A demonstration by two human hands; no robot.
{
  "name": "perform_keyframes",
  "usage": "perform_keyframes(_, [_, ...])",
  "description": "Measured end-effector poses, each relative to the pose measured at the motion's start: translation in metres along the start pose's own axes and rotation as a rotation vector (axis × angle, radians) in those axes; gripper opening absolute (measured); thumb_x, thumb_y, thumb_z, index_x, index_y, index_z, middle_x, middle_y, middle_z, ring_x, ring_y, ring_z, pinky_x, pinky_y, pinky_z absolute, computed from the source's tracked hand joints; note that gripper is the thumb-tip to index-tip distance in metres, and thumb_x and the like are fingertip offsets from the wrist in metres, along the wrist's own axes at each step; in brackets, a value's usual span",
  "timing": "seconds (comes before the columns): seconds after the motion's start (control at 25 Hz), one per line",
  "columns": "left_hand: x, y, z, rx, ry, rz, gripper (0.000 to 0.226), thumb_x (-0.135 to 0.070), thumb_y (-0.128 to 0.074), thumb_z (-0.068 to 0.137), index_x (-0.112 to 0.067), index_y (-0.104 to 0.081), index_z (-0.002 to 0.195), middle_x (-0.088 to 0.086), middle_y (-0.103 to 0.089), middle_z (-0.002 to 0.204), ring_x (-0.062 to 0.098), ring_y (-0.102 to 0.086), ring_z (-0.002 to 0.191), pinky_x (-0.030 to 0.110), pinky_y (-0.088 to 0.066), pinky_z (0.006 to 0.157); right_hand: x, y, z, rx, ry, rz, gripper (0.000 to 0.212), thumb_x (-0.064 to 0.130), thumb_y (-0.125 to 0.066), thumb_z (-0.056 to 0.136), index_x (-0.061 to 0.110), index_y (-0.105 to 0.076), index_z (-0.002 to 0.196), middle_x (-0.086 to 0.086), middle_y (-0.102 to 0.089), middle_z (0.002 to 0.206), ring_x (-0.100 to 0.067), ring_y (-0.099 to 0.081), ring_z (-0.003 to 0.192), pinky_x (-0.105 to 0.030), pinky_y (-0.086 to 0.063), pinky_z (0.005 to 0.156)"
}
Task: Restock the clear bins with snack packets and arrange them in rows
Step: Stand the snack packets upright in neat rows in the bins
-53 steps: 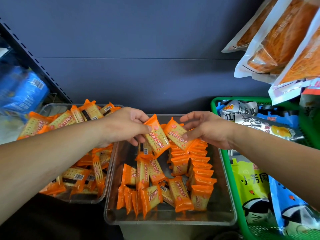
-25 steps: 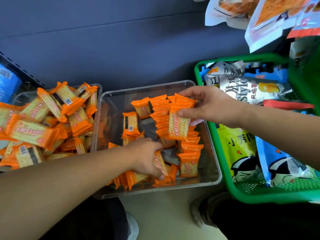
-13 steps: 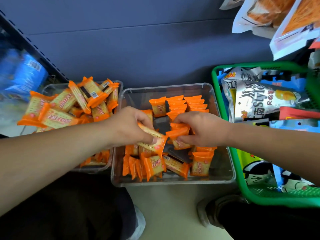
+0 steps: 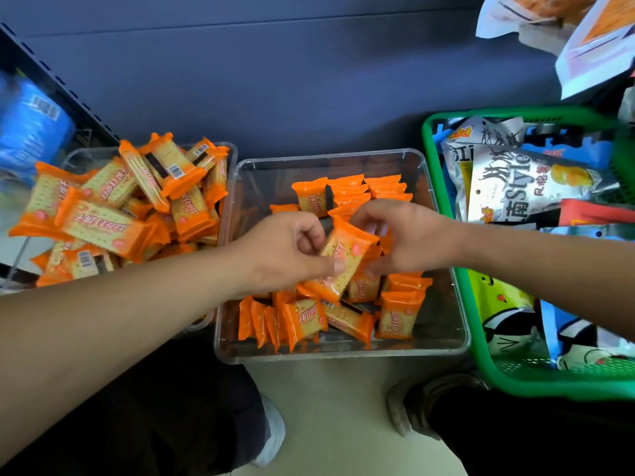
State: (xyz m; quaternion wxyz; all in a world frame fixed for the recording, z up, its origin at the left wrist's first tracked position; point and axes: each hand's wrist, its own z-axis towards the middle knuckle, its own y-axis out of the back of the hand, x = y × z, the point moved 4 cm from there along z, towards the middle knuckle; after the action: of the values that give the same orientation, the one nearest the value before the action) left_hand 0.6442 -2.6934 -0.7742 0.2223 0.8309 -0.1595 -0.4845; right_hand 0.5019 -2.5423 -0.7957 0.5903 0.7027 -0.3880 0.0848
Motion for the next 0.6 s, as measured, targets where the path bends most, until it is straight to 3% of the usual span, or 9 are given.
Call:
perform_keyframes(0.12, [0.000, -0.020, 0.008, 0.025, -0.027, -0.149, 0.020, -0.014, -0.083, 0.088, -0.009, -0.071, 0.102, 0.009, -0.078, 0.087, 0.023, -0.078, 0.080, 0.040, -0.066, 0.075, -0.007, 0.009, -0.008, 0.055, -0.090, 0.420, 0.048, 0.017, -0.091, 0.078, 0.022, -0.069, 0.119, 0.002, -0.073, 0.105, -0.015, -0.069, 0.086, -0.045, -0.061, 0.084])
perform_keyframes(0.16, [0.000, -0.026, 0.011, 0.030, -0.037, -0.183, 0.018, -0.012, -0.083, 0.088, -0.009, -0.071, 0.101, 0.010, -0.078, 0.086, 0.025, -0.078, 0.081, 0.042, -0.066, 0.075, -0.006, 0.008, -0.012, 0.046, -0.087, 0.496, 0.041, 0.014, -0.089, 0.081, 0.018, -0.071, 0.117, -0.001, -0.074, 0.100, -0.019, -0.068, 0.081, -0.050, -0.060, 0.082])
perform_keyframes(0.24, [0.000, -0.037, 0.019, 0.080, -0.080, -0.174, 0.019, -0.013, -0.084, 0.087, -0.009, -0.072, 0.100, 0.011, -0.078, 0.090, 0.027, -0.077, 0.086, 0.042, -0.065, 0.077, -0.005, 0.003, -0.018, 0.019, -0.072, 0.511, 0.036, 0.017, -0.085, 0.085, 0.020, -0.071, 0.119, -0.005, -0.074, 0.093, -0.022, -0.068, 0.074, -0.045, -0.060, 0.075])
perform_keyframes(0.32, [0.010, -0.046, 0.029, 0.210, -0.092, 0.036, 0.021, -0.024, -0.086, 0.086, -0.012, -0.076, 0.102, 0.003, -0.079, 0.095, 0.021, -0.075, 0.091, 0.042, -0.062, 0.086, -0.005, -0.003, -0.023, -0.013, -0.025, 0.372, 0.031, 0.018, -0.083, 0.088, 0.023, -0.071, 0.116, 0.000, -0.073, 0.089, -0.009, -0.065, 0.069, -0.025, -0.056, 0.068])
perform_keyframes(0.4, [0.023, -0.055, 0.035, 0.365, -0.087, 0.455, 0.029, -0.040, -0.081, 0.088, -0.023, -0.077, 0.112, -0.008, -0.076, 0.109, 0.014, -0.071, 0.101, 0.039, -0.058, 0.092, -0.006, -0.005, -0.027, -0.066, -0.006, 0.350, 0.024, 0.011, -0.080, 0.088, 0.019, -0.069, 0.108, 0.009, -0.069, 0.085, -0.001, -0.059, 0.063, -0.014, -0.047, 0.063])
perform_keyframes(0.48, [0.032, -0.065, 0.036, 0.515, -0.070, 0.684, 0.046, -0.046, -0.073, 0.093, -0.031, -0.066, 0.136, -0.010, -0.067, 0.131, 0.015, -0.063, 0.116, 0.036, -0.053, 0.100, -0.011, -0.003, -0.030, -0.120, -0.018, 0.437, 0.024, 0.005, -0.077, 0.087, 0.017, -0.065, 0.104, 0.014, -0.066, 0.081, 0.001, -0.057, 0.062, -0.014, -0.046, 0.062])
perform_keyframes(0.6, [0.036, -0.076, 0.037, 0.661, -0.025, 0.686, 0.053, -0.041, -0.068, 0.098, -0.033, -0.053, 0.148, -0.007, -0.060, 0.143, 0.017, -0.058, 0.119, 0.034, -0.048, 0.105, -0.015, 0.003, -0.031, -0.137, -0.041, 0.440, 0.025, 0.008, -0.078, 0.088, 0.021, -0.062, 0.101, 0.015, -0.065, 0.077, -0.001, -0.057, 0.061, -0.018, -0.045, 0.059])
